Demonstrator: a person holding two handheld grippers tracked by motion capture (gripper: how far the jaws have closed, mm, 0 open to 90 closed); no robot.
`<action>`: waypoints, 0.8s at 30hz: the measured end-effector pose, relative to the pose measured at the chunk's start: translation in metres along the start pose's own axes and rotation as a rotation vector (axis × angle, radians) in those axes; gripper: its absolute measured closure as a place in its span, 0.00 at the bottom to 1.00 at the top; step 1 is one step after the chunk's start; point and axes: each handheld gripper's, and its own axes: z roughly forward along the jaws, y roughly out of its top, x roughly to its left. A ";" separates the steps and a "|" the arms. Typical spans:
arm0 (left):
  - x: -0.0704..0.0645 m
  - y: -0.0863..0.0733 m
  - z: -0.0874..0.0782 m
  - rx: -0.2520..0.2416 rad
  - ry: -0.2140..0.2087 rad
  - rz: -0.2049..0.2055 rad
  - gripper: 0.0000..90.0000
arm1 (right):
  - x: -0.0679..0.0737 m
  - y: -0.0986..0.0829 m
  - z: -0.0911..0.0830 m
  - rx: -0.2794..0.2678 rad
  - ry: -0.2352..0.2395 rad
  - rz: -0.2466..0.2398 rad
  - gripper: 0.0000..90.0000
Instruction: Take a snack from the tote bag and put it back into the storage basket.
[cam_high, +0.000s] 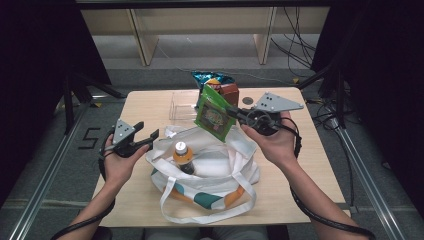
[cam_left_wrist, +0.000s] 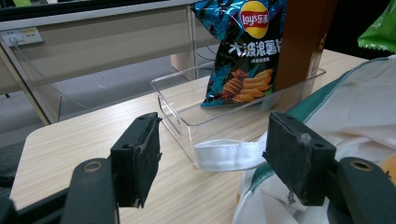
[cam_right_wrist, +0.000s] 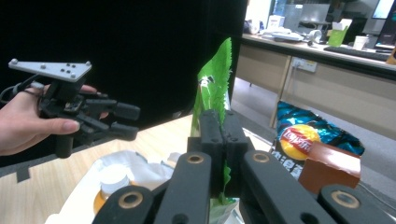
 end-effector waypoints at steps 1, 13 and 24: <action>0.000 0.000 0.000 0.000 0.000 -0.001 0.38 | -0.002 0.001 0.000 -0.001 -0.001 -0.014 1.00; 0.000 0.000 0.000 0.002 -0.001 0.003 0.39 | -0.010 0.006 0.005 -0.008 -0.025 -0.020 1.00; 0.000 0.000 0.000 -0.003 0.000 0.000 0.39 | -0.017 0.008 0.011 0.002 -0.045 -0.010 1.00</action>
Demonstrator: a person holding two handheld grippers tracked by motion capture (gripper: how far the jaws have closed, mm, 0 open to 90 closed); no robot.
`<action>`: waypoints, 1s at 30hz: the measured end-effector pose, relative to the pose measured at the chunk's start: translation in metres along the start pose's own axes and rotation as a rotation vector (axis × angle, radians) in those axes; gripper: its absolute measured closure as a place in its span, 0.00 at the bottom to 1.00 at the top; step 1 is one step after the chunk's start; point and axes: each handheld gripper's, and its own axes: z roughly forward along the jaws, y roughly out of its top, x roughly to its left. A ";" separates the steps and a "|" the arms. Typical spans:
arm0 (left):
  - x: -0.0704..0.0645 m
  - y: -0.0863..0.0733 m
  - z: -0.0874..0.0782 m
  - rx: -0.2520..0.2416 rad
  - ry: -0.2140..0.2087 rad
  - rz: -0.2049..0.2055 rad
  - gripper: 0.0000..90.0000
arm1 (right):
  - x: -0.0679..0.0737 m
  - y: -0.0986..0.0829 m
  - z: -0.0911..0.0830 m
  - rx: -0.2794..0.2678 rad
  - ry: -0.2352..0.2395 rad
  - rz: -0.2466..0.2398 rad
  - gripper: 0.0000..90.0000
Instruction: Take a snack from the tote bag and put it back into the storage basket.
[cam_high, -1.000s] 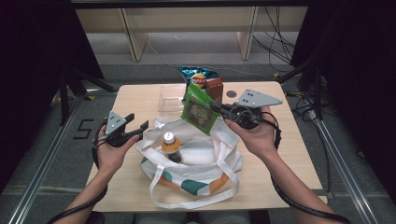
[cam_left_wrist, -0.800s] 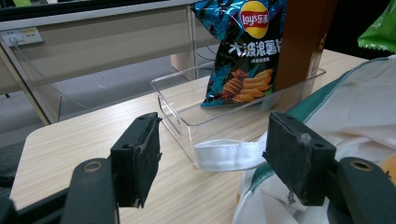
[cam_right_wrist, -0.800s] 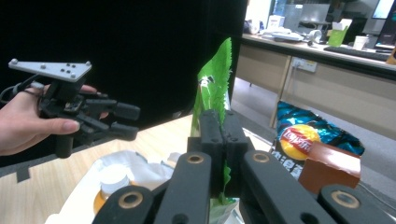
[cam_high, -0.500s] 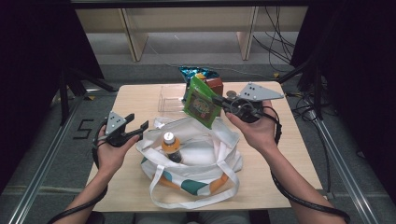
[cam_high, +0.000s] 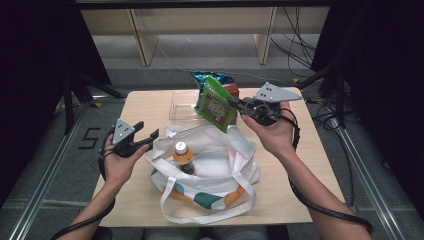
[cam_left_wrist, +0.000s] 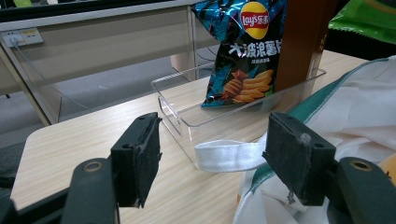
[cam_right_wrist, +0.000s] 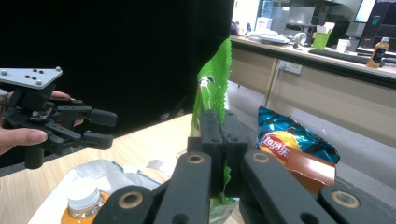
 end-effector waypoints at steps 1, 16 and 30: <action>0.000 0.000 0.000 0.000 0.000 0.000 0.39 | -0.001 0.000 0.001 0.000 0.006 -0.004 1.00; 0.001 0.000 0.000 0.000 0.002 -0.001 0.39 | -0.007 0.002 0.010 -0.012 -0.015 -0.022 1.00; 0.001 0.000 -0.001 0.000 0.003 -0.002 0.39 | -0.012 -0.002 0.021 -0.025 -0.033 -0.012 1.00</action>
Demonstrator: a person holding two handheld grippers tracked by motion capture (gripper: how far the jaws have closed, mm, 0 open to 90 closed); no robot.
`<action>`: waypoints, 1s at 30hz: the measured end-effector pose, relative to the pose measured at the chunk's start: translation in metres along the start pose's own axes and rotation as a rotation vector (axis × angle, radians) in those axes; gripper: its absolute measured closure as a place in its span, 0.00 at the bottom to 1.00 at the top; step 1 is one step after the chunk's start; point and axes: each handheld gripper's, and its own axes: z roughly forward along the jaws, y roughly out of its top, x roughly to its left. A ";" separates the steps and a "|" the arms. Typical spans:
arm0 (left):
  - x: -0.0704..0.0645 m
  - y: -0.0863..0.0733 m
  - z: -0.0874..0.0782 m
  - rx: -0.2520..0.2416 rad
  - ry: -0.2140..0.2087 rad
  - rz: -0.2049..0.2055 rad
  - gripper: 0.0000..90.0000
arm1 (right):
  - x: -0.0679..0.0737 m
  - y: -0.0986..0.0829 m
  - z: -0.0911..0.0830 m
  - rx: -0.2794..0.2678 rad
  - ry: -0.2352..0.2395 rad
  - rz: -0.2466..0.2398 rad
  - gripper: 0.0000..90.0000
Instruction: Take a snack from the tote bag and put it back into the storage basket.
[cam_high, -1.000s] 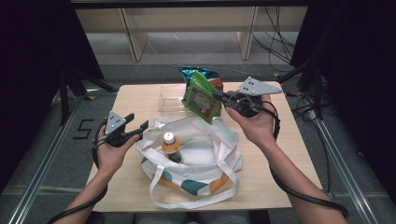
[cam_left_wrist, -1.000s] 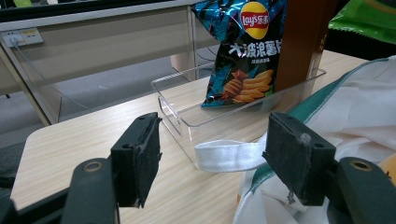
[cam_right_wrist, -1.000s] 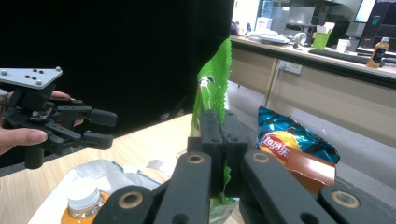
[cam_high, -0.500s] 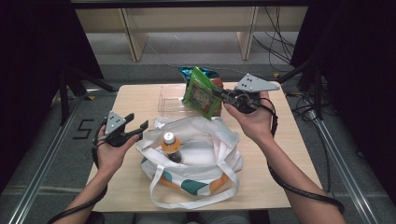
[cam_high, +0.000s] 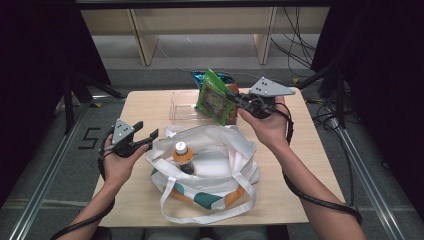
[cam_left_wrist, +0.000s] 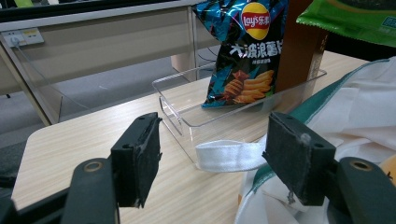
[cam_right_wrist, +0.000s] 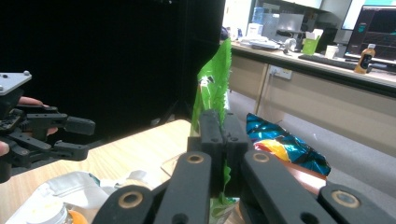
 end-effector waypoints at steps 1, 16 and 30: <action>0.000 0.000 0.000 0.000 0.000 0.000 0.39 | 0.000 0.000 0.001 0.002 0.004 0.000 1.00; 0.000 0.000 0.000 -0.001 -0.001 -0.001 0.39 | -0.003 -0.004 0.011 -0.006 -0.018 -0.007 1.00; -0.001 0.000 0.001 -0.002 -0.003 0.001 0.39 | -0.005 -0.004 0.017 -0.006 -0.032 0.016 1.00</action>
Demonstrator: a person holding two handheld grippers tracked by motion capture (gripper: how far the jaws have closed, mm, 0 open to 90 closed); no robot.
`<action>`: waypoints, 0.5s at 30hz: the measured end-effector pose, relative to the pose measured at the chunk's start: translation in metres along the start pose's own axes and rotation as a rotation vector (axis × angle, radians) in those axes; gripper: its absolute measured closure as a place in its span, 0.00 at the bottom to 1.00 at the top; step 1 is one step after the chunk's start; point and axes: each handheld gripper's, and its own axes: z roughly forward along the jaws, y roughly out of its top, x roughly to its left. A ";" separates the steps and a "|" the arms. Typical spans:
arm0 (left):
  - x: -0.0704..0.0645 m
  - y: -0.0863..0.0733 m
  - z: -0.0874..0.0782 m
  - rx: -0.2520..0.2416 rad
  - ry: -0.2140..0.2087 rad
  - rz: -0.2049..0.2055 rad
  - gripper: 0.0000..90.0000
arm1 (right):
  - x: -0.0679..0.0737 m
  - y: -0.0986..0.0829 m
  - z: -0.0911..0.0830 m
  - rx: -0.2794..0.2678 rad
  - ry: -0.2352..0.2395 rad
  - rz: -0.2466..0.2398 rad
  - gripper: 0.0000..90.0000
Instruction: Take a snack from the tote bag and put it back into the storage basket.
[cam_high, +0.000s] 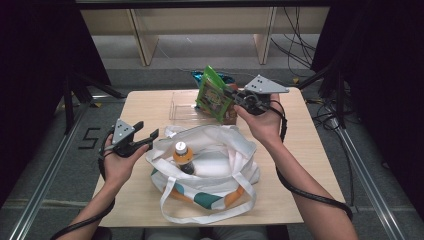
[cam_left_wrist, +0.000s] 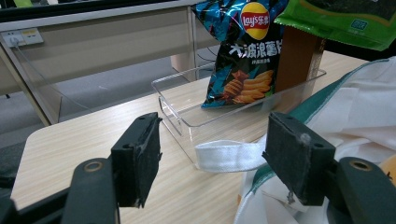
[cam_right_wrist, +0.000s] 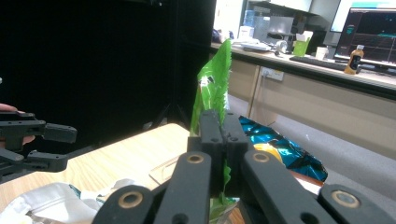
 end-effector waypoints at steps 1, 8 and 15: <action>0.000 0.000 0.000 -0.001 0.000 0.000 0.39 | 0.001 0.000 0.000 0.002 -0.001 0.009 1.00; 0.000 0.000 0.000 -0.001 0.001 -0.002 0.39 | -0.001 0.000 0.003 -0.006 -0.003 0.006 1.00; 0.000 0.000 0.000 -0.001 0.002 -0.003 0.39 | -0.002 -0.002 0.008 -0.003 -0.012 0.018 1.00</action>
